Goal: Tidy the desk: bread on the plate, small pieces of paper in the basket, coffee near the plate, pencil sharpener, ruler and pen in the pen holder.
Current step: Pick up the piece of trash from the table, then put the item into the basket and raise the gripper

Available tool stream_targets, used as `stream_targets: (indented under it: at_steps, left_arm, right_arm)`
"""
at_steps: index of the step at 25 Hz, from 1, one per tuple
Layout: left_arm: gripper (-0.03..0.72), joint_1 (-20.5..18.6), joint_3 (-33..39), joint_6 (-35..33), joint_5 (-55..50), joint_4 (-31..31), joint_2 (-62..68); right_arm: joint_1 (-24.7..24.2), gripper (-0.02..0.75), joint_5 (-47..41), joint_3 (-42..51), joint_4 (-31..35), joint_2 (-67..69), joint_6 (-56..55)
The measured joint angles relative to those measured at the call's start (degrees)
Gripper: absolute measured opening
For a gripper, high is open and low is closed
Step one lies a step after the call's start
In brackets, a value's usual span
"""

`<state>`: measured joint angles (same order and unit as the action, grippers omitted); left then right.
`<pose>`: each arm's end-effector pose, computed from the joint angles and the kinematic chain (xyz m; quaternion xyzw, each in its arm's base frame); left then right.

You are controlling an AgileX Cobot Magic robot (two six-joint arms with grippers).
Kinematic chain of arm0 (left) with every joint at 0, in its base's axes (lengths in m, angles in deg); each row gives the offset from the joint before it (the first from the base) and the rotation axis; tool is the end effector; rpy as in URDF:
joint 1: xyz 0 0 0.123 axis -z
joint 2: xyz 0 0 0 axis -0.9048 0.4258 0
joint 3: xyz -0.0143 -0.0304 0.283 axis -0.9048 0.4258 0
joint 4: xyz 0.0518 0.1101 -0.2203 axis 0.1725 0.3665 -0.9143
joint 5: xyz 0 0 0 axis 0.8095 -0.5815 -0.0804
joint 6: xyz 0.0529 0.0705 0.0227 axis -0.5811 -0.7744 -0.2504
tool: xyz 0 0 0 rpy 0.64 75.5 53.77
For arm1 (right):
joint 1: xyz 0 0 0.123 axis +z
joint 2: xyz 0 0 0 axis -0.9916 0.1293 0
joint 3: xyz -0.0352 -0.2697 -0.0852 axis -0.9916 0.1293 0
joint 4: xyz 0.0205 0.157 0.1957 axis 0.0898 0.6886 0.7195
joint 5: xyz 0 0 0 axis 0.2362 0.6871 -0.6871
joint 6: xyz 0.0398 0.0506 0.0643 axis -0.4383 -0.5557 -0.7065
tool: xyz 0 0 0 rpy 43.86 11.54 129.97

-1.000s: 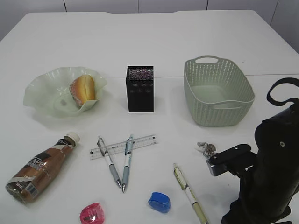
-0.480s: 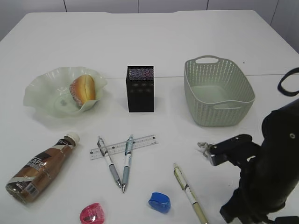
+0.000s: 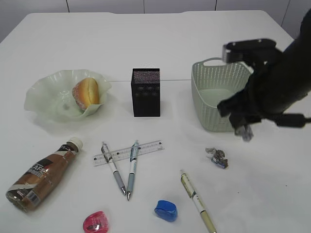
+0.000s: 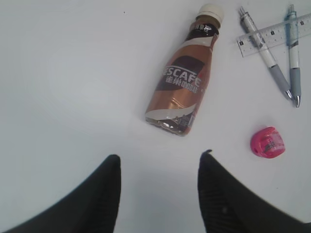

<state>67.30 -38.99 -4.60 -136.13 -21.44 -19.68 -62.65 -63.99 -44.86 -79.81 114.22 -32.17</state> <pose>0.1659 -0.0202 0.2879 -0.0103 0.9681 -0.0864 0.2350 0.2908 0.1075 0.2438 -0.1443 0.9670 0.0524 0.2032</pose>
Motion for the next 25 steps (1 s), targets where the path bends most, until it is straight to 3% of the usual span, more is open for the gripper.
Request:
stream_targets:
  at_steps: [5, 13, 15, 20, 25]
  left_arm:
    - [0.38, 0.0, 0.0, 0.0, 0.0, 0.0, 0.0]
    - [0.38, 0.0, 0.0, 0.0, -0.6, 0.0, 0.0]
    - [0.38, 0.0, 0.0, 0.0, -0.9, 0.0, 0.0]
    - [0.379, 0.0, 0.0, 0.0, -1.4, 0.0, 0.0]
    - [0.38, 0.0, 0.0, 0.0, -1.7, 0.0, 0.0]
  right_arm:
    - [-5.0, 0.155, 2.0, -9.9, 0.0, 4.8, 0.0]
    - [-6.1, 0.173, 5.3, -23.3, -1.4, 17.3, 0.0]
    - [-6.1, 0.23, 5.8, -25.3, -2.5, 19.4, 0.0]
    - [-6.1, 0.48, 6.0, -28.4, -4.2, 22.3, -0.5]
    - [-6.1, 0.545, 1.5, -28.6, -2.2, 21.4, -0.6]
